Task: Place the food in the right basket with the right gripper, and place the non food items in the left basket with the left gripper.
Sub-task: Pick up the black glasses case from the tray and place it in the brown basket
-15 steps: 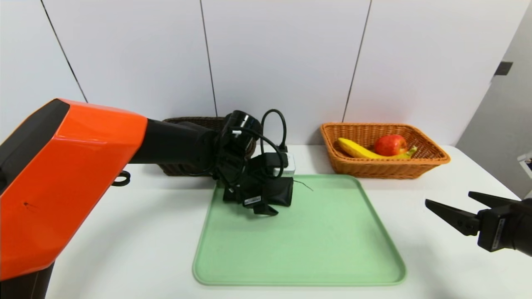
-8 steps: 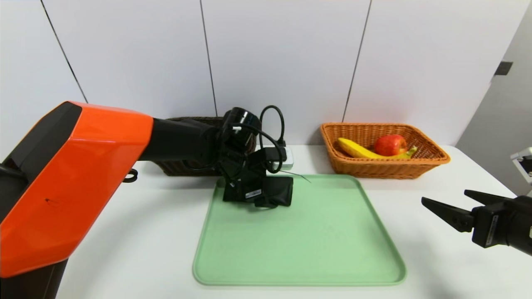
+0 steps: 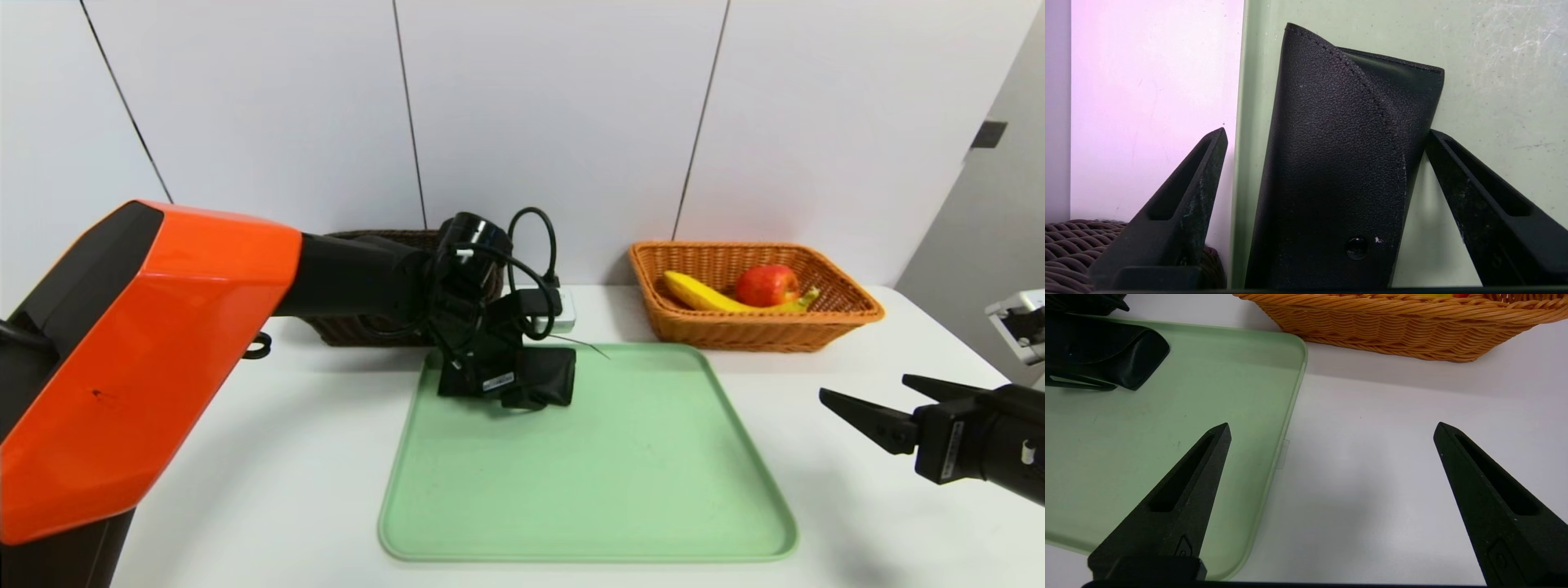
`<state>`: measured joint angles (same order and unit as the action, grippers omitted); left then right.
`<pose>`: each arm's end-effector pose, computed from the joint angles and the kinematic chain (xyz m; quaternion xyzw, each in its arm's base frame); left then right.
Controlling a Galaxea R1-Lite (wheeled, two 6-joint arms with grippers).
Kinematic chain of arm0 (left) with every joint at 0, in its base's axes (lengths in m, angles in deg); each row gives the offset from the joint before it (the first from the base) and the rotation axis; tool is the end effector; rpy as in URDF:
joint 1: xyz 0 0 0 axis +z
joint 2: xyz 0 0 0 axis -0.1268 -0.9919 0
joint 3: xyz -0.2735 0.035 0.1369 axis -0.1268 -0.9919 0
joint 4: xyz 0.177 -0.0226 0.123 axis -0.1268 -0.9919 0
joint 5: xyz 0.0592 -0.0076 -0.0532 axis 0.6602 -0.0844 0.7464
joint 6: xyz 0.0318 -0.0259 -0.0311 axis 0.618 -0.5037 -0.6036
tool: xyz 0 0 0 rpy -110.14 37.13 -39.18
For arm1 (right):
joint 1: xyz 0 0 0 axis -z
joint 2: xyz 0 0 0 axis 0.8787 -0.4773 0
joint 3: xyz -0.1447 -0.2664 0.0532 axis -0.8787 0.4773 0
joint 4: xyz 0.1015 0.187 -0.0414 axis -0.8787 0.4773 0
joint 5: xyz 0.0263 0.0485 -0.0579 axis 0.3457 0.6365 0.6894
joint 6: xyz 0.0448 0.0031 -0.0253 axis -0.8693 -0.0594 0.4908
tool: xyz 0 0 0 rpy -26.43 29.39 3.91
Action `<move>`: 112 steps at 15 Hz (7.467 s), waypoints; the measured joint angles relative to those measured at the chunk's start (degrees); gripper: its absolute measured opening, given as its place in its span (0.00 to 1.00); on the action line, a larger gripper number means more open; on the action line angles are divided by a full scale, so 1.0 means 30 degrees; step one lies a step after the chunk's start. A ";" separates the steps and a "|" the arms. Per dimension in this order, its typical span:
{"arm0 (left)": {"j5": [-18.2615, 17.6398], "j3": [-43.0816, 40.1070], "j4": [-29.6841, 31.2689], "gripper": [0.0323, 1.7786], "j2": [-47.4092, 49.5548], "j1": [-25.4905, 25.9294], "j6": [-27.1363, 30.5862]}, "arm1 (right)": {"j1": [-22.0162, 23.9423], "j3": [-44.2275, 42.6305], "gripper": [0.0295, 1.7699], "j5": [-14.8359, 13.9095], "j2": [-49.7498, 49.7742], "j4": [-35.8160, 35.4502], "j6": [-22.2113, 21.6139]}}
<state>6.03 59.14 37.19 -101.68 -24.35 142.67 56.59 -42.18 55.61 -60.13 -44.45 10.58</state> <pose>0.4103 -0.2723 0.1181 0.4104 0.1801 -0.5274 0.7218 0.2066 0.0253 0.1399 0.0109 0.1735 0.1118 0.9784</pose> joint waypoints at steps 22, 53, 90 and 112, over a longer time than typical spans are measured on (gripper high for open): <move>-0.1073 -0.0065 -0.0508 0.95 0.0386 -0.0150 -0.1040 | 0.0000 0.0301 0.97 0.0008 0.0053 0.0000 -0.0016; 0.0451 0.4214 0.1881 0.43 0.1020 -0.1353 -0.9253 | -0.0081 0.0414 0.97 0.0000 0.0106 -0.0065 0.0183; 1.7530 0.1264 1.1959 0.41 -0.1142 0.2324 -1.9391 | 0.0057 0.0569 0.97 -0.0122 0.0898 -0.0004 0.2202; 1.7575 0.1292 1.2499 0.77 -0.1142 0.2450 -1.9651 | 0.0057 0.0553 0.97 -0.0146 0.0943 0.0000 0.2202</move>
<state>58.75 63.02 74.69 -105.11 -17.00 83.71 56.76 -40.53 55.17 -57.30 -44.45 17.18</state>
